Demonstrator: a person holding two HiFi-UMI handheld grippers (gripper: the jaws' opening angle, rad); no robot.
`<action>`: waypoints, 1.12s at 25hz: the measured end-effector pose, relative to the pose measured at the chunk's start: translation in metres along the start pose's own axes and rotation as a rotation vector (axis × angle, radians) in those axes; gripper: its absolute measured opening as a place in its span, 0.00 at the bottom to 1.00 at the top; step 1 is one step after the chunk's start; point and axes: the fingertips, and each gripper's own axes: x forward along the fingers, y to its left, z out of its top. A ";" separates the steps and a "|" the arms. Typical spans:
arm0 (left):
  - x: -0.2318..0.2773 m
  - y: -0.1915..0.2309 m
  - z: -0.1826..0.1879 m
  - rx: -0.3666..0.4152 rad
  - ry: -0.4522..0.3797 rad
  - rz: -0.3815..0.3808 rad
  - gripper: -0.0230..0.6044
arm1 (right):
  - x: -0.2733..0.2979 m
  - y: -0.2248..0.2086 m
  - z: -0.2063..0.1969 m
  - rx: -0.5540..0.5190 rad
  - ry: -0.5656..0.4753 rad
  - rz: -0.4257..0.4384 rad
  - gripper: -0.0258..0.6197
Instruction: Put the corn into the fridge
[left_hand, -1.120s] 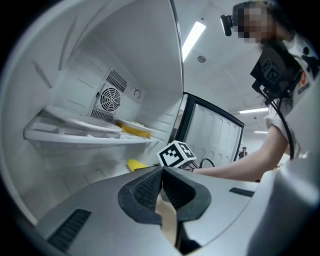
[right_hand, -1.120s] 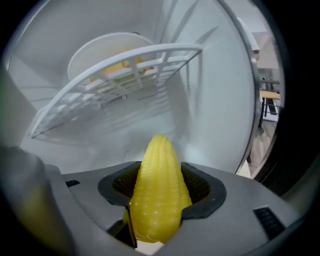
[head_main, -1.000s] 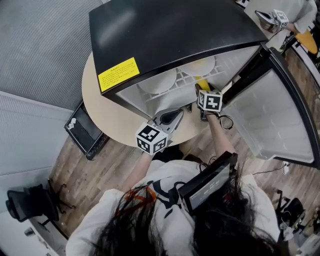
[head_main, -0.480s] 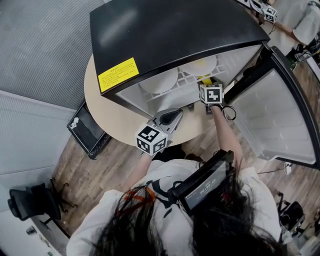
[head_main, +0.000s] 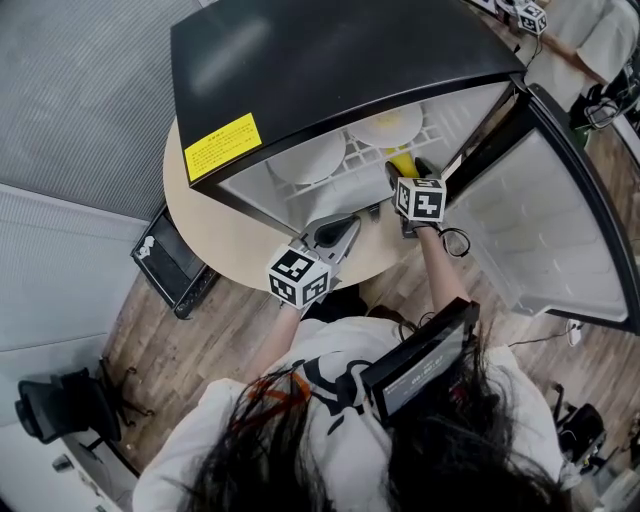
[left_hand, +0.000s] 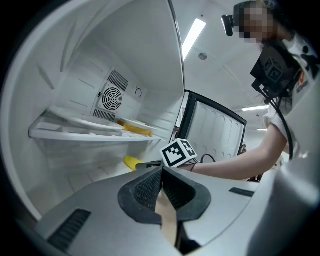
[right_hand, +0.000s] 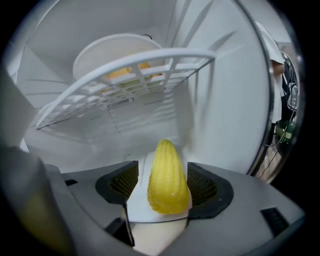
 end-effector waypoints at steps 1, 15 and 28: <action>0.000 -0.001 0.000 -0.001 -0.002 0.002 0.05 | -0.008 0.001 0.000 0.000 -0.016 -0.009 0.49; 0.003 -0.019 0.002 -0.009 -0.024 0.019 0.06 | -0.124 0.044 0.013 0.109 -0.202 0.109 0.49; 0.000 -0.062 -0.003 -0.014 -0.049 0.053 0.05 | -0.194 0.053 -0.002 0.162 -0.253 0.206 0.33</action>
